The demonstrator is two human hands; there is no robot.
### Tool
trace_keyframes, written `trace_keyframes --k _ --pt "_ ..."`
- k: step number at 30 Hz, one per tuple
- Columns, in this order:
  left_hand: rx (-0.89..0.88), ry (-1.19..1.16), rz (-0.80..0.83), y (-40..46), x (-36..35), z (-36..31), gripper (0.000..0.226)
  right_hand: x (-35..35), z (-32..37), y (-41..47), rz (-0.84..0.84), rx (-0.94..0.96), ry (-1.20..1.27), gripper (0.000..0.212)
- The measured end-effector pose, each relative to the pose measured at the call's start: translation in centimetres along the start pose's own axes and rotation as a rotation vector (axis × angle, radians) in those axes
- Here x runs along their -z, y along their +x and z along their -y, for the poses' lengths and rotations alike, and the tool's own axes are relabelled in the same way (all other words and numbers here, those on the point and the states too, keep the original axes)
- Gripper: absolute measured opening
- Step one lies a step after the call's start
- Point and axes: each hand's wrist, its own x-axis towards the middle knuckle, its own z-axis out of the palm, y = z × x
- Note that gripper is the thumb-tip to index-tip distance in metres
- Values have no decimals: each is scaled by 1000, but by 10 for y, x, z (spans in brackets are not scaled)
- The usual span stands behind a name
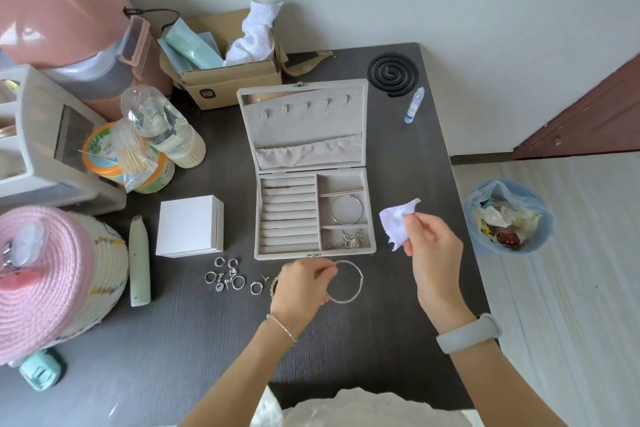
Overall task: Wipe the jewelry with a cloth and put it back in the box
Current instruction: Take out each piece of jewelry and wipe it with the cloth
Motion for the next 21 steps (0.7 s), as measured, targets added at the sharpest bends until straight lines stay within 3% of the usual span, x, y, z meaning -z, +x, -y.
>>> trace_keyframes --k 7,11,16,21 --pt "-130 462 138 6 -29 17 25 4 -7 -1 -8 15 -19 12" --pt "-190 694 105 6 -23 13 41 5 -6 0 -17 13 -3 13" --pt "-392 567 -98 34 -13 -1 21 9 -5 3 -26 13 -6 12" --pt "-433 663 -93 84 -10 -18 24 13 -3 6 -23 32 -34 12"
